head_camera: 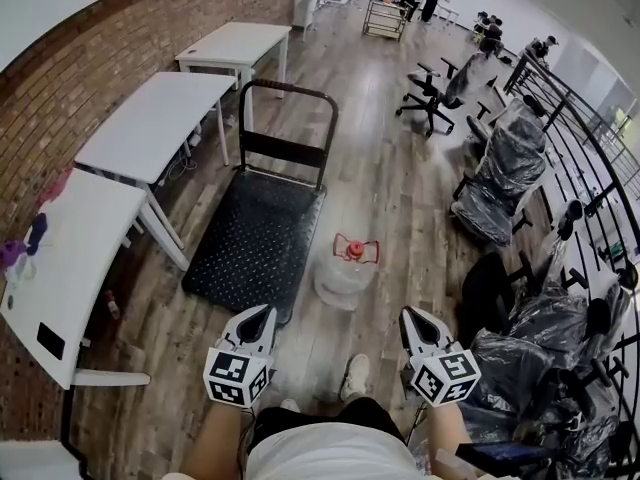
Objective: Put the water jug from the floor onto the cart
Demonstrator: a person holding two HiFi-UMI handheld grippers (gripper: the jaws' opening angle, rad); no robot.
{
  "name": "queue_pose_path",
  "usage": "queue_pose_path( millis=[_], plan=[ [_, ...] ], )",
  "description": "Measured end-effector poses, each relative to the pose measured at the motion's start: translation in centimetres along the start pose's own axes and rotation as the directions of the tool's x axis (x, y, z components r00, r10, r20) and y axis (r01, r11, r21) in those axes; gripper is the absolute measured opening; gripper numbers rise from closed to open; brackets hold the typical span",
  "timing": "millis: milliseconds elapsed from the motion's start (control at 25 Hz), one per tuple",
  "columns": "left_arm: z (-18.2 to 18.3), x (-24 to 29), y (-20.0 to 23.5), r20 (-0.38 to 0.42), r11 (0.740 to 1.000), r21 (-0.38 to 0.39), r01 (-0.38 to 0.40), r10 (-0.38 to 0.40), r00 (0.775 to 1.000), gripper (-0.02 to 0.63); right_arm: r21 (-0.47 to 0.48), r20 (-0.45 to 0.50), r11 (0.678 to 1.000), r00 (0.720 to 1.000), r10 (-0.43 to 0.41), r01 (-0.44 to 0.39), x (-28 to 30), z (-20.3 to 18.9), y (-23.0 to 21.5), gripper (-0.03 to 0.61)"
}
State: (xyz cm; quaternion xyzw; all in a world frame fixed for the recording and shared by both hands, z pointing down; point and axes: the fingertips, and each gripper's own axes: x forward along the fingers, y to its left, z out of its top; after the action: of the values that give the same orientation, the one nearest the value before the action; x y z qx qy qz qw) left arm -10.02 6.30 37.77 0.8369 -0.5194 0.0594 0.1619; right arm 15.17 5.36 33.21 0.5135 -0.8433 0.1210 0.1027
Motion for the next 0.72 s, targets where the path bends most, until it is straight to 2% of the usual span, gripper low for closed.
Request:
queue_pose_path(
  millis=[280, 480, 720],
  plan=[
    [1.6, 5.8, -0.8, -0.022, 0.999, 0.026, -0.036, 0.037, 0.999, 0.0, 0.025, 0.015, 0.998, 0.999, 0.049, -0.049, 4.4, 1.0, -5.2, 0.002],
    [3.3, 11.3, -3.2, -0.036, 0.997, 0.037, -0.07, 0.071, 0.997, 0.0, 0.074, 0.002, 0.993, 0.996, 0.09, -0.09, 7.3, 1.3, -11.4, 0.002],
    [6.3, 15.6, -4.4, -0.008, 0.983, 0.041, -0.181, 0.181, 0.983, 0.0, 0.114, -0.023, 0.983, 0.989, 0.149, -0.146, 10.7, 1.9, -18.0, 0.002]
  ],
)
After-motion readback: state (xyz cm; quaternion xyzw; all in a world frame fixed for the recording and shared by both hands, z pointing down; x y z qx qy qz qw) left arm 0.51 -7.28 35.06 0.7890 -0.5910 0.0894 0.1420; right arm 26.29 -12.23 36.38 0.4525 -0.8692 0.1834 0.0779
